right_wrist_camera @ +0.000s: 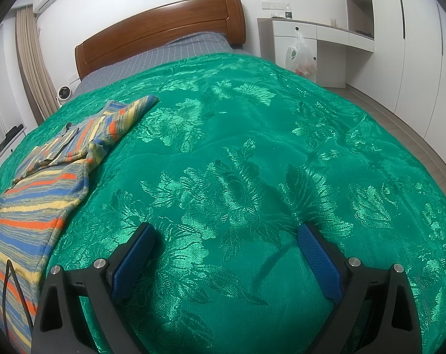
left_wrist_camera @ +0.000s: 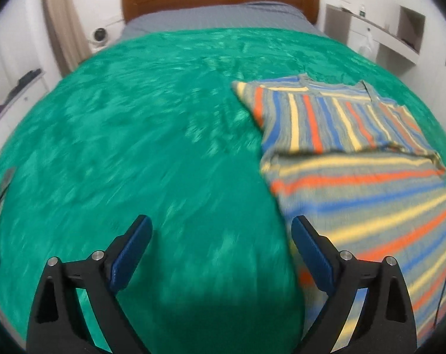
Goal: Fold small clothes
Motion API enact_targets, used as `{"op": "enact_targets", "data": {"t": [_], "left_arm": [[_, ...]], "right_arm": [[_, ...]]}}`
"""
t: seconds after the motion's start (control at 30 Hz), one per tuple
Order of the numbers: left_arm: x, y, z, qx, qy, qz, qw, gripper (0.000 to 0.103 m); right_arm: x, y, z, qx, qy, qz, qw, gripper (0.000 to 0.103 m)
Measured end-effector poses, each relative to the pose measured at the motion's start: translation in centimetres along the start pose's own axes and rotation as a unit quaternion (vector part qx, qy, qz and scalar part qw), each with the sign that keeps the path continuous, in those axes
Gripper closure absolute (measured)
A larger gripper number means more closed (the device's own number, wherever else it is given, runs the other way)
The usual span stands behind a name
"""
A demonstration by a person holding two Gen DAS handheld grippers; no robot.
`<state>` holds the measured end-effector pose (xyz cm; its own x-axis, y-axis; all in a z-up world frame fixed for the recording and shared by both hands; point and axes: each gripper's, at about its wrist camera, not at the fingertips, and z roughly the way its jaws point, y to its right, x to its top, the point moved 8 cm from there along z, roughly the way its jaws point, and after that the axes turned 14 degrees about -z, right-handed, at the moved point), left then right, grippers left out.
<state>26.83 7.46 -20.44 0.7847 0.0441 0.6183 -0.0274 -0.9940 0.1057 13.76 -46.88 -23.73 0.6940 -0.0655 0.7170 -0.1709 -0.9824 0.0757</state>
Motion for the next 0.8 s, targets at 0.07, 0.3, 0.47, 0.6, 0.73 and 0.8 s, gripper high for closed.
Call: {"op": "enact_targets", "data": {"t": [0.07,0.3,0.47,0.6,0.73,0.8], "left_arm": [[-1.0,-0.9,-1.2,0.011,0.003,-0.01,0.9999,0.006],[-4.3,-3.2,-2.1,0.06,0.018,-0.025,0.9977,0.004],[-6.2,-5.6,-1.0,0.06,0.005,-0.071,0.9957,0.002],[-6.5,-5.9,-0.8,0.058,0.012,-0.078,0.9952,0.0],[-6.7,-5.8,-0.5,0.058,0.014,-0.073,0.9956,0.0],[-6.8,-5.8,-0.4,0.055,0.015,-0.075,0.9955,0.0]], "right_arm": [[0.0,0.0,0.0,-0.002,-0.001,-0.002,1.0,0.006],[-0.3,-0.5,0.2,-0.018,-0.018,-0.023,0.999,0.001],[-0.5,-0.7,0.0,-0.034,-0.021,-0.037,0.999,0.001],[-0.6,-0.6,-0.1,-0.03,-0.024,-0.034,0.999,0.0],[-0.6,-0.5,-0.2,-0.032,-0.033,-0.027,0.999,0.0],[-0.7,-0.4,-0.4,-0.038,-0.039,-0.026,0.998,0.0]]}}
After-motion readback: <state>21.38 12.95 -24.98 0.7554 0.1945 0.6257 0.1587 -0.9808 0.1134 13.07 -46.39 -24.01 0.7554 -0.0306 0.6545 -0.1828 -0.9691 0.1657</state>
